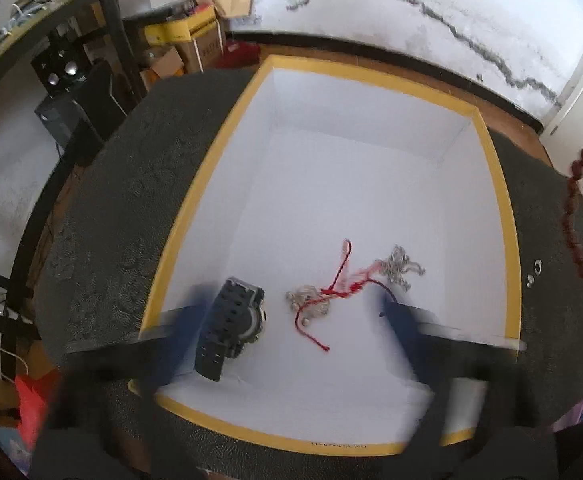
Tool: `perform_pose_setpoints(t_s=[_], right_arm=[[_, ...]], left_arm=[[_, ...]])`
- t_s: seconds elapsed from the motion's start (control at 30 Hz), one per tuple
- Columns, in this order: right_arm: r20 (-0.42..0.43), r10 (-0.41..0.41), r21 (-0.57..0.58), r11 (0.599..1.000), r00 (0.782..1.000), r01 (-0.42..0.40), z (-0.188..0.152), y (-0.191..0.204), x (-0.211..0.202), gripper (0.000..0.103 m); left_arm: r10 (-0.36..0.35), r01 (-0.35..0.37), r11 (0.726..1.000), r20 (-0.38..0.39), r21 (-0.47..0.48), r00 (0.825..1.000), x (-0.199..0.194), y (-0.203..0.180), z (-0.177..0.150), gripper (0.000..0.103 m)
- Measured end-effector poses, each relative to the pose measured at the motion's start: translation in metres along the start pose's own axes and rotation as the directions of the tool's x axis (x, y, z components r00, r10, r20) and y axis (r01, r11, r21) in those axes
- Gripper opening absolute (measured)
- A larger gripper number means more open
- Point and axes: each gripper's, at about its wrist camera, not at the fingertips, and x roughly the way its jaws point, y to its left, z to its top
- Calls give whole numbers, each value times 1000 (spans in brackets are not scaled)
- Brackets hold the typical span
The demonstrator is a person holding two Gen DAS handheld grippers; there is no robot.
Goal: Organize jewelry
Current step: 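Carry the necklace and bracelet over the yellow box with both tools, then open the left tool and right tool to drop both items in the box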
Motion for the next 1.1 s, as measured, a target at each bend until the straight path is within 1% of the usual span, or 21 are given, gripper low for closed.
perform_pose_setpoints(t_s=[0.07, 0.13, 0.2, 0.37, 0.47, 0.7, 0.8, 0.97, 1.0, 1.03, 1.07, 1.1], right_arm=[[-2, -1, 4, 1000, 1000, 1, 0, -2, 2, 8], [-4, -3, 8, 1000, 1000, 3, -1, -3, 4, 8], [-8, -2, 12, 1000, 1000, 2, 1, -5, 6, 8], [-39, -13, 13, 1000, 999, 14, 4, -7, 22, 8], [-65, -27, 12, 1000, 998, 28, 6, -6, 39, 8], [-168, -50, 26, 998, 984, 55, 8, -8, 99, 8], [-191, -65, 21, 997, 979, 70, 10, -7, 117, 8], [-211, -51, 34, 998, 976, 60, 13, -9, 130, 8], [-213, -53, 40, 997, 976, 63, 14, -10, 131, 9], [-211, -44, 50, 997, 976, 56, 13, -13, 130, 31], [-197, -28, 58, 998, 980, 40, 14, -14, 128, 49], [-180, -21, 58, 998, 983, 32, 13, -16, 125, 77]], left_arm=[[13, -13, 999, 24, 36, 1000, -8, -5, -2, 91], [-31, 31, 999, 6, 34, 999, -11, -5, -3, 92], [-68, 69, 998, -26, 6, 997, -13, -1, -7, 92], [-73, 73, 997, -4, 29, 997, -28, 4, -17, 92], [-87, 86, 996, 8, 22, 996, -38, 10, -21, 93], [-99, 99, 995, 31, 5, 995, -55, 20, -23, 93], [-105, 104, 994, 44, 12, 994, -61, 20, -28, 93], [-92, 92, 996, 55, 14, 994, -64, 18, -31, 93], [-94, 94, 996, 55, 10, 994, -64, 18, -30, 93], [-96, 96, 995, 54, 7, 994, -64, 18, -29, 93], [-94, 94, 996, 54, 4, 994, -63, 18, -29, 93], [-92, 92, 996, 54, 2, 994, -63, 17, -28, 93]])
